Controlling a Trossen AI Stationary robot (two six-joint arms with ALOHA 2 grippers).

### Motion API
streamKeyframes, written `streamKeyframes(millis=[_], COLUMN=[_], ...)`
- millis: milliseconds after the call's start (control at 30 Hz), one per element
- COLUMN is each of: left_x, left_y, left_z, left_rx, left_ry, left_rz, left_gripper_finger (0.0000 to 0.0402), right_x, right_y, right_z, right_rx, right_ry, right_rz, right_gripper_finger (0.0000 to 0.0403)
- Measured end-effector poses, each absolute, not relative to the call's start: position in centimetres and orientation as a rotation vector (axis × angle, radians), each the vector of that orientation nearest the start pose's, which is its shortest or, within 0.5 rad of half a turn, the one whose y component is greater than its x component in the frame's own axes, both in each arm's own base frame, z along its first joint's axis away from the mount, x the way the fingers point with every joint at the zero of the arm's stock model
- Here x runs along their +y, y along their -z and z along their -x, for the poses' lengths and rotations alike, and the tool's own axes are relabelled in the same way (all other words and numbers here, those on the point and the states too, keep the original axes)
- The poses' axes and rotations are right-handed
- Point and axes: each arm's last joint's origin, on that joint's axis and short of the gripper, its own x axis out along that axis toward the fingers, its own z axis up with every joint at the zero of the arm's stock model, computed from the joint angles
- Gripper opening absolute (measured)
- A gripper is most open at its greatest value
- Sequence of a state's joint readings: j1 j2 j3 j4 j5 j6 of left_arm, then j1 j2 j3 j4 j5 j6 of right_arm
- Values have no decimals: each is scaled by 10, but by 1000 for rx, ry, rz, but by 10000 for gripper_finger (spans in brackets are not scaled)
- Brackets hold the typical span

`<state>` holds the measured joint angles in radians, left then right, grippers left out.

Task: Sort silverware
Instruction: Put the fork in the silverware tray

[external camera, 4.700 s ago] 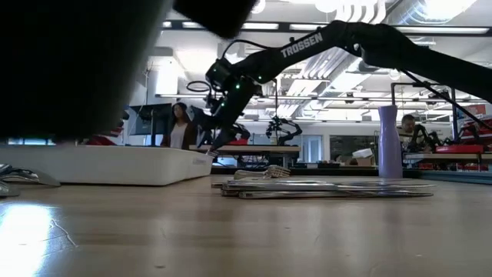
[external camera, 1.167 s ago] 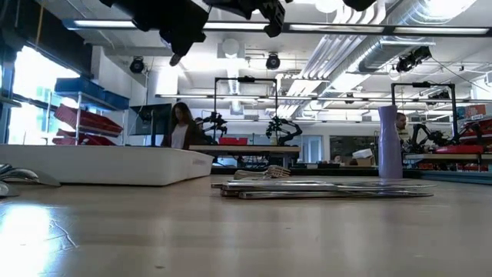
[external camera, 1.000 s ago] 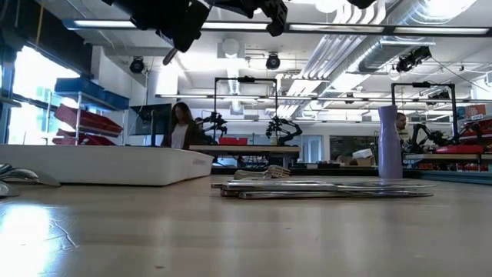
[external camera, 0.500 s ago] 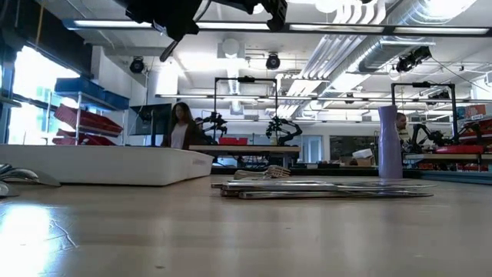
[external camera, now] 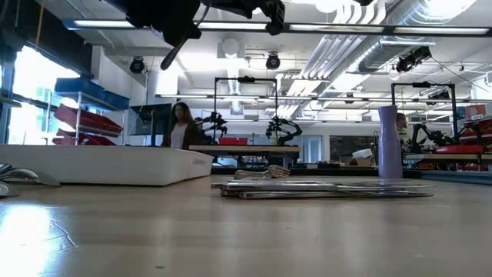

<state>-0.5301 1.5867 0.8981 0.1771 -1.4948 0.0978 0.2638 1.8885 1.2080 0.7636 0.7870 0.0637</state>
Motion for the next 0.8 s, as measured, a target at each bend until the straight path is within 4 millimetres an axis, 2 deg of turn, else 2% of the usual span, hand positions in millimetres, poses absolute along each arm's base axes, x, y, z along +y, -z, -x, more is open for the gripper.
streamKeyframes(millis=[200, 367, 533, 700, 800], left_x=[-128, -126, -126, -126, -126], left_y=[-224, -224, -224, -224, -224], left_z=[-287, -288, -288, -287, -287], left_rx=[324, 317, 316, 315, 313], left_ry=[-945, -959, -962, -963, -965], left_rz=[-515, -500, -500, -498, -498], left_gripper_finger=[124, 142, 107, 15, 7], right_x=[90, 90, 90, 90, 90], right_y=[-253, -254, -254, -254, -254], right_z=[-410, -410, -410, -410, -409], right_rx=[-94, -101, -101, -104, -101], right_ry=[502, 500, 500, 497, 496], right_rz=[-115, -132, -132, -150, -154], right_gripper_finger=[0, 0, 0, 0, 0])
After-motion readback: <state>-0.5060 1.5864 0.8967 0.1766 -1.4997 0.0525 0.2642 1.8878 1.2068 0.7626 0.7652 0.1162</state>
